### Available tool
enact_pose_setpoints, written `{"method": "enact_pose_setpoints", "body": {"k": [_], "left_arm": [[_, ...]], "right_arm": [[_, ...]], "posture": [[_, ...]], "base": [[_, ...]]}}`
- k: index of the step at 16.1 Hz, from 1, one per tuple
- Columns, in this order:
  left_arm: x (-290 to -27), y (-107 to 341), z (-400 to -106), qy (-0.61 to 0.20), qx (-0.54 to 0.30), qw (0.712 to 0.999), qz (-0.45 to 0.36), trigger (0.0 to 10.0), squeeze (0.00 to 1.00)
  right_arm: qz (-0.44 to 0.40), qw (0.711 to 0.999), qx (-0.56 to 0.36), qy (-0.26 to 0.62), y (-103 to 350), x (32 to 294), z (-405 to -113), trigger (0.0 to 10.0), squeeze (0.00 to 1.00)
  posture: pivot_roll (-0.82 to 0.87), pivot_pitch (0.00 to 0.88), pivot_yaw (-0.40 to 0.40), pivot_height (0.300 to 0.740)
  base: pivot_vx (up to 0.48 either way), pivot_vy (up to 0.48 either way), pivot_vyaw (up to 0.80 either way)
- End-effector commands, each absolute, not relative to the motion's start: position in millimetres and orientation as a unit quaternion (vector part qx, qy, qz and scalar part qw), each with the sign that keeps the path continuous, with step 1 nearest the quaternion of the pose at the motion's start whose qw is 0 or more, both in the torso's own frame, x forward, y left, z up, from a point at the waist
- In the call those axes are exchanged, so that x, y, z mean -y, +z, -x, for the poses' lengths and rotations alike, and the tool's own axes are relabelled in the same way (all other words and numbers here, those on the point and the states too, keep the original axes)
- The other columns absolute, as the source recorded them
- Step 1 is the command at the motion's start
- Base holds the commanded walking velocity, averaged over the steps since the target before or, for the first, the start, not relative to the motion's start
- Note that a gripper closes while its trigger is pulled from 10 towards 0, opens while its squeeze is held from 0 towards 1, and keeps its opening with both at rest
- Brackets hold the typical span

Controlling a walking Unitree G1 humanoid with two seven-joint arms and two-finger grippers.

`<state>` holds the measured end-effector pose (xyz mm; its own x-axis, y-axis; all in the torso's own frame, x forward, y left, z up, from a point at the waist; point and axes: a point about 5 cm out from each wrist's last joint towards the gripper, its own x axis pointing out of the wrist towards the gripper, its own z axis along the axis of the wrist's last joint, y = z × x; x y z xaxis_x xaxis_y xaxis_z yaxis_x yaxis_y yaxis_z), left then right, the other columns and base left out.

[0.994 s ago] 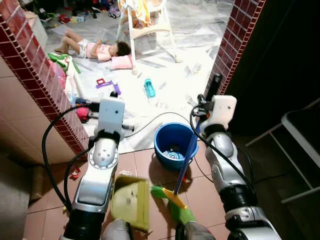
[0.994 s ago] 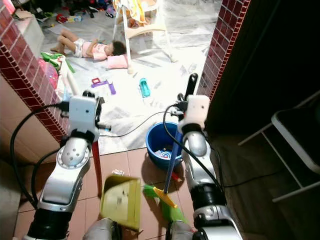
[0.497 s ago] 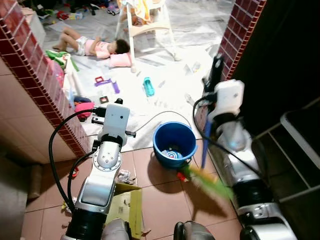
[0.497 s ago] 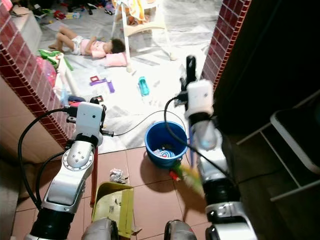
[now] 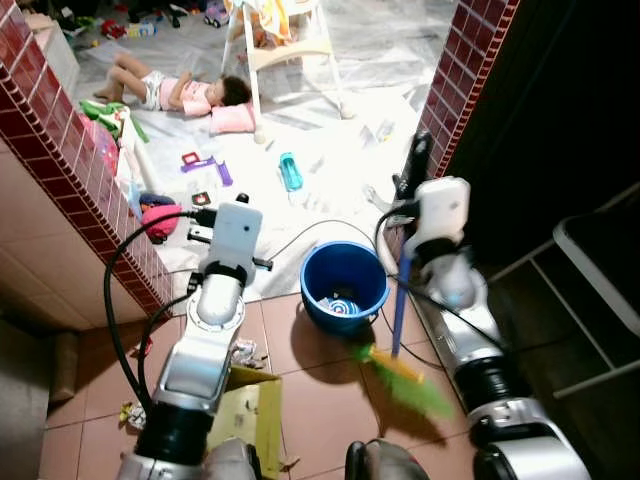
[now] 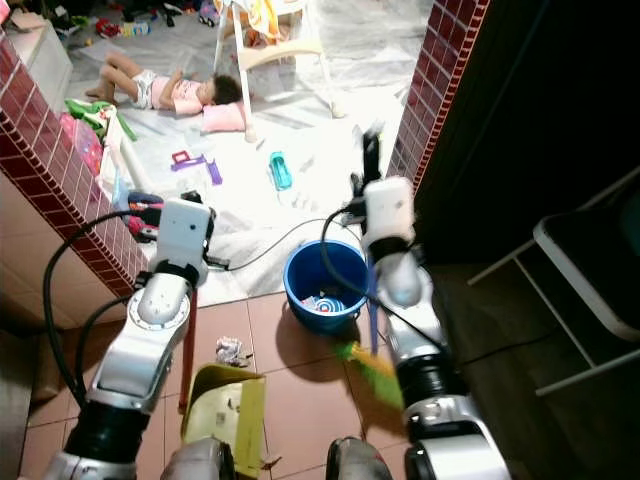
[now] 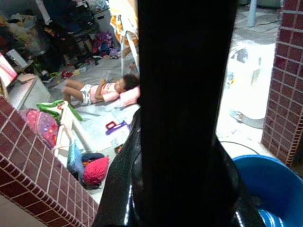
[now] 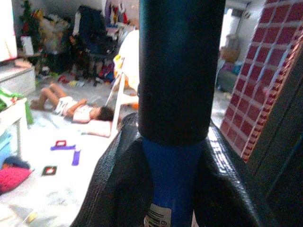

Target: Sweep floor

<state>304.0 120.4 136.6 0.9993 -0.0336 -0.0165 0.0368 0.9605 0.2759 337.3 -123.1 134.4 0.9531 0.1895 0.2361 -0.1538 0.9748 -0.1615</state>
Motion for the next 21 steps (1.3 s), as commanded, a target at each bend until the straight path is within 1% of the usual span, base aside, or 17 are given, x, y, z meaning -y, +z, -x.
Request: {"method": "enact_pose_setpoints", "body": {"k": [1,3,4,6,7,8,10,11,13,15,16,18,19,21], "left_arm": [[-134,141,-312,-0.004,-0.007,0.988,-0.152,10.0,0.00],[-149,138,-317,0.012,-0.015,0.987,-0.159,10.0,0.00],[-150,137,-317,0.014,-0.016,0.987,-0.157,10.0,0.00],[-149,135,-318,0.016,-0.021,0.988,-0.150,10.0,0.00],[-146,133,-319,0.015,-0.024,0.989,-0.147,10.0,0.00],[-144,130,-320,0.013,-0.027,0.989,-0.147,10.0,0.00],[-145,126,-322,0.009,-0.038,0.989,-0.146,10.0,0.00],[-145,125,-325,0.006,-0.038,0.988,-0.150,10.0,0.00],[-143,122,-324,0.015,-0.046,0.986,-0.162,10.0,0.00],[-139,128,-323,0.013,-0.037,0.989,-0.141,10.0,0.00],[-134,124,-321,-0.003,-0.035,0.988,-0.153,10.0,0.00],[-132,121,-320,0.001,-0.043,0.990,-0.138,10.0,0.00],[-130,120,-321,0.003,-0.041,0.990,-0.132,10.0,0.00],[-125,120,-321,0.001,-0.043,0.990,-0.132,10.0,0.00]], "right_arm": [[0.080,0.982,0.141,0.101,137,114,-340,10.0,0.00],[0.054,0.985,0.117,0.119,128,98,-339,10.0,0.00],[0.044,0.984,0.117,0.125,129,93,-340,10.0,0.00],[-0.010,0.982,0.120,0.145,139,81,-342,10.0,0.00],[-0.046,0.980,0.126,0.148,148,78,-345,10.0,0.00],[-0.055,0.978,0.132,0.150,154,78,-348,10.0,0.00],[-0.055,0.975,0.153,0.151,167,80,-350,10.0,0.00],[-0.042,0.972,0.174,0.152,177,84,-351,10.0,0.00],[-0.020,0.974,0.184,0.130,178,102,-350,10.0,0.00],[-0.026,0.976,0.188,0.104,181,115,-352,10.0,0.00],[-0.030,0.978,0.190,0.081,183,121,-352,10.0,0.00],[-0.041,0.976,0.193,0.090,188,117,-350,10.0,0.00],[-0.033,0.975,0.193,0.103,188,112,-349,10.0,0.00],[-0.042,0.975,0.192,0.101,187,114,-348,10.0,0.00]], "posture": [[-0.01,0.122,-0.027,0.740],[-0.01,0.127,-0.027,0.740],[-0.02,0.127,-0.030,0.740],[-0.03,0.123,-0.033,0.740],[-0.03,0.118,-0.035,0.740],[-0.05,0.114,-0.033,0.740],[-0.06,0.100,-0.028,0.740],[-0.07,0.095,-0.024,0.740],[-0.03,0.082,-0.016,0.740],[-0.02,0.088,-0.005,0.740],[-0.04,0.095,-0.019,0.740],[-0.05,0.104,-0.025,0.740],[-0.06,0.111,-0.025,0.740],[-0.06,0.115,-0.034,0.740]], "base": [[0.000,0.000,0.00],[0.000,0.000,0.00],[0.000,0.000,0.00],[0.000,0.000,0.00],[0.000,0.000,0.00],[0.000,0.000,0.00],[0.000,0.000,0.00],[0.000,0.000,0.00],[0.000,0.000,0.00],[0.000,0.000,0.00],[0.000,0.000,0.00],[-0.124,0.000,0.00],[-0.247,0.000,0.00],[-0.249,0.000,0.00]]}}
